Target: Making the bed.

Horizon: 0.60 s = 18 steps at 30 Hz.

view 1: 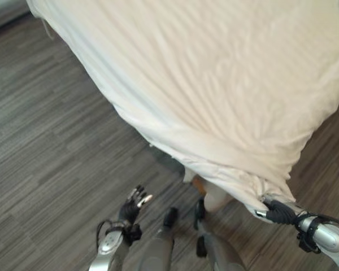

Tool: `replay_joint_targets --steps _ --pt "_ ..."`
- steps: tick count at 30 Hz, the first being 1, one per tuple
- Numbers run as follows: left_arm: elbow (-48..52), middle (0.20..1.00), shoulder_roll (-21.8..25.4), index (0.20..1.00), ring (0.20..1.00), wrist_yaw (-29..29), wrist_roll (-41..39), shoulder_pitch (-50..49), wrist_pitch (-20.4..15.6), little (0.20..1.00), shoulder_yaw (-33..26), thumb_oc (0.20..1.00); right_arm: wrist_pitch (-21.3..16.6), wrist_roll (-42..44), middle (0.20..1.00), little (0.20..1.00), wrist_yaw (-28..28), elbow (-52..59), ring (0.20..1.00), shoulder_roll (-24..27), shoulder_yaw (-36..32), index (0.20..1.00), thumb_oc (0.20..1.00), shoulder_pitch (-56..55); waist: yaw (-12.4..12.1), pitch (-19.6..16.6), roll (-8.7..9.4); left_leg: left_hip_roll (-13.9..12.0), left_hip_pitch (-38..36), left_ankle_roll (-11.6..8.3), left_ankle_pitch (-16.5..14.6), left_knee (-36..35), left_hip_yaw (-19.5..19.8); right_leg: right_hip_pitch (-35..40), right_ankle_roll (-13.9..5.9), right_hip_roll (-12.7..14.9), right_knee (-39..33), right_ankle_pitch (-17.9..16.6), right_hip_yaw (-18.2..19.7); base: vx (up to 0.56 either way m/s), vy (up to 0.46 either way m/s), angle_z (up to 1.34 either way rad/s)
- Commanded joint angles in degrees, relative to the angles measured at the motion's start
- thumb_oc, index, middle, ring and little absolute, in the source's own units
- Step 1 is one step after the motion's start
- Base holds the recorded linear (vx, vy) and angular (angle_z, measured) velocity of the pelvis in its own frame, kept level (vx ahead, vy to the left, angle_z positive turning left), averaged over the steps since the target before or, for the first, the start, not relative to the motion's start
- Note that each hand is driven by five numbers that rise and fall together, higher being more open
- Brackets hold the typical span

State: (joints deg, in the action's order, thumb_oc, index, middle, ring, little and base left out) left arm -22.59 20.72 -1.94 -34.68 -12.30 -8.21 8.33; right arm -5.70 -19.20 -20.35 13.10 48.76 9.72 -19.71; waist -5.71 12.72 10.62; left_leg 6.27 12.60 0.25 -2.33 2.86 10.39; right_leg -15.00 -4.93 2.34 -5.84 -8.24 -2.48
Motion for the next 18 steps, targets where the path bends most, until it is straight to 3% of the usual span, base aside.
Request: replay_joint_targets --steps 1,5,11,14,15,17,18 --pt "-0.82 1.0 1.24 1.0 1.0 -1.2 1.11 -0.64 -0.85 1.0 -1.95 1.0 1.2 1.15 1.0 1.0 -1.34 -3.96 1.0 0.98 3.68 1.0 1.0 -1.0 -0.3 -1.05 -1.06 -2.27 -1.3 -2.24 6.64 -7.86 2.57 3.68 -5.11 4.03 0.84 0.45 -1.86 0.0 0.041 -0.13" --pt "-2.42 1.0 0.59 1.0 1.0 -1.66 0.8 -0.45 -0.27 1.0 -2.73 1.0 3.03 1.77 1.0 1.0 -1.18 -5.74 1.0 -1.03 3.45 1.0 1.0 0.99 -0.32 -2.66 -0.65 -2.28 -3.02 -1.76 5.99 -7.86 1.82 5.1 -5.2 3.99 0.84 0.35 -1.14 0.01 0.033 -0.19" --pt "-3.27 1.0 0.4 1.0 1.0 -2.74 0.57 -0.49 0.58 1.0 -4.15 1.0 4.7 5.4 1.0 1.0 -5.19 -3.69 1.0 0.65 0.92 1.0 1.0 -0.63 -0.24 -3.75 -0.53 -2.21 -4.58 -1.66 5.6 -7.86 1.59 6.72 -5.17 4.17 0.84 0.45 -1.1 0.0 0.01 -0.04" --pt "-2.88 1.0 1.0 1.0 1.0 -5.41 0.5 -1.39 1.28 1.0 -4.04 1.0 5.85 10.88 1.0 1.0 -10.82 -4.32 1.0 7.23 -1.69 1.0 1.0 -4.85 -0.55 -5.22 -0.23 -2.21 -5.88 -1.63 5.26 -7.86 1.81 8.34 -5.19 4.49 0.84 0.81 -1.78 0.03 0.004 0.05" --pt "-2.83 1.0 0.94 1.0 1.0 -5.42 0.49 -1.46 1.3 1.0 -3.98 1.0 5.92 10.97 1.0 1.0 -10.91 -4.14 1.0 7.35 -1.91 1.0 1.0 -5.11 -0.55 -5.24 -0.33 -2.21 -5.92 -1.63 5.25 -7.86 1.85 8.39 -5.19 4.49 0.84 0.83 -1.82 0.0 0.0 0.0" --pt "-2.27 1.0 1.66 1.0 1.0 -6.63 0.47 -2.1 1.32 1.0 -4.22 1.0 6.89 15.52 1.0 1.0 -11.52 -3.13 1.0 11.44 -9.74 1.0 1.0 -12.36 0.68 -6.13 0.17 -2.38 -6.74 -1.69 5.08 -7.86 1.28 9.07 -5.29 4.43 0.84 0.76 -1.54 0.0 0.011 0.04" --pt "-1.65 1.0 1.64 1.0 1.0 -6.47 0.11 -2.39 1.46 1.0 -4.75 1.0 7.92 16.26 1.0 1.0 -8.59 -2.76 1.0 11.81 -15.75 1.0 1.0 -13.89 1.11 -6.22 0.03 -2.58 -7.35 -1.62 4.77 -7.86 0.68 9.39 -5.37 4.29 0.84 0.67 -1.08 0.0 0.0 0.0"
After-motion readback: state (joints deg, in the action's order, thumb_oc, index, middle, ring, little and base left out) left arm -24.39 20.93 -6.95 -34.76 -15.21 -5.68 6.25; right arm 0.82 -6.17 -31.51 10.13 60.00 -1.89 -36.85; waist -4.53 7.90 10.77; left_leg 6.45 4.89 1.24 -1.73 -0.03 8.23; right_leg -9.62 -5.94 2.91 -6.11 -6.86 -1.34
